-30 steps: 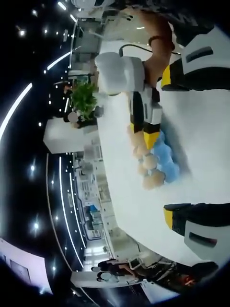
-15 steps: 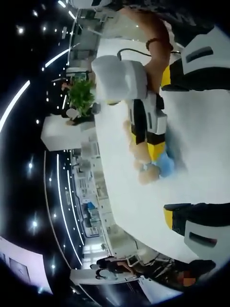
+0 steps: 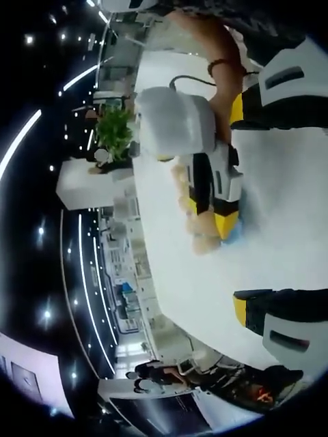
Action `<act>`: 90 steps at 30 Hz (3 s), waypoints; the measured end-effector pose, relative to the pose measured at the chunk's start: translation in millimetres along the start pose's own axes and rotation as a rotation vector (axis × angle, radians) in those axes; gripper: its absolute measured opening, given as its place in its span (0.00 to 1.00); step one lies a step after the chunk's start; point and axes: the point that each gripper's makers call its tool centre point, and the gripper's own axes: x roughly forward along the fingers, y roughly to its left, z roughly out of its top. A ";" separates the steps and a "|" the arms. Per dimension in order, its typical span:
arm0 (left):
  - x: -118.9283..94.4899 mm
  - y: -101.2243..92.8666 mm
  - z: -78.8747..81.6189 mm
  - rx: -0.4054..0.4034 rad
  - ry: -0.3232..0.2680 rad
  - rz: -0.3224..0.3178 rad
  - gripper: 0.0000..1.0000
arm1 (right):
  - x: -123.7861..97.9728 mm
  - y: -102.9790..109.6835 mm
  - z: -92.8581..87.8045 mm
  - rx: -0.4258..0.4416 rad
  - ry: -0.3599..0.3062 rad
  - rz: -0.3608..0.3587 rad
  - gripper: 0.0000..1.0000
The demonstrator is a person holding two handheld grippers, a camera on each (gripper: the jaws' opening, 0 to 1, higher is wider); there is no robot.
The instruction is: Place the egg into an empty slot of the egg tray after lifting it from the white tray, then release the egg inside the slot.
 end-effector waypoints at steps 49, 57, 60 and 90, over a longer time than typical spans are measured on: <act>-0.8 2.2 -1.2 -0.017 -0.007 0.016 0.99 | -3.3 2.8 -13.0 -0.068 0.051 0.039 0.35; -0.6 1.8 -0.8 -0.015 -0.007 0.015 0.99 | -3.8 3.9 -17.8 -0.069 0.062 0.056 0.32; -0.8 2.2 -0.4 -0.015 -0.008 0.017 0.99 | -4.9 3.6 -14.7 -0.053 0.044 0.064 0.32; 3.3 -2.1 2.8 -0.027 -0.022 -0.006 1.00 | -11.6 -7.9 -1.7 -0.041 -0.009 0.045 0.66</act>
